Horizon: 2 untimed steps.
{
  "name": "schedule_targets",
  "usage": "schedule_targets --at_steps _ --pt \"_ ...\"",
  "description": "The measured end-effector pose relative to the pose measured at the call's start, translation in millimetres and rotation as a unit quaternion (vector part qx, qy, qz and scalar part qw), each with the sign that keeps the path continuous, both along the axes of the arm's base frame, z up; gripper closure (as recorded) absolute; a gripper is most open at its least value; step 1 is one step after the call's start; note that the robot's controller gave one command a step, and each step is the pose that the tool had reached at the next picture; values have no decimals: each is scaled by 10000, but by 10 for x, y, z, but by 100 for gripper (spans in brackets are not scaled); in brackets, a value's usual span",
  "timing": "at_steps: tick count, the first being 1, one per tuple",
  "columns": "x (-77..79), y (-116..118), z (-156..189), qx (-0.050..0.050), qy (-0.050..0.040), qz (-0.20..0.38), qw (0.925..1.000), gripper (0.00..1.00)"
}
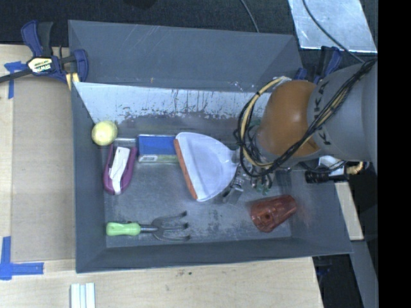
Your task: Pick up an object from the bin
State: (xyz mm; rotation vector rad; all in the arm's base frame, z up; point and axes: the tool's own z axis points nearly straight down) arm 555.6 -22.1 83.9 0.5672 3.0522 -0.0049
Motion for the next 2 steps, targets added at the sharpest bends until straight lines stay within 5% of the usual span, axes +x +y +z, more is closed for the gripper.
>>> schedule_targets --at_steps 1,2 --pt "121 -6 -116 -22 6 201 9998 0" --pt "180 111 -61 -42 -145 189 9997 100"
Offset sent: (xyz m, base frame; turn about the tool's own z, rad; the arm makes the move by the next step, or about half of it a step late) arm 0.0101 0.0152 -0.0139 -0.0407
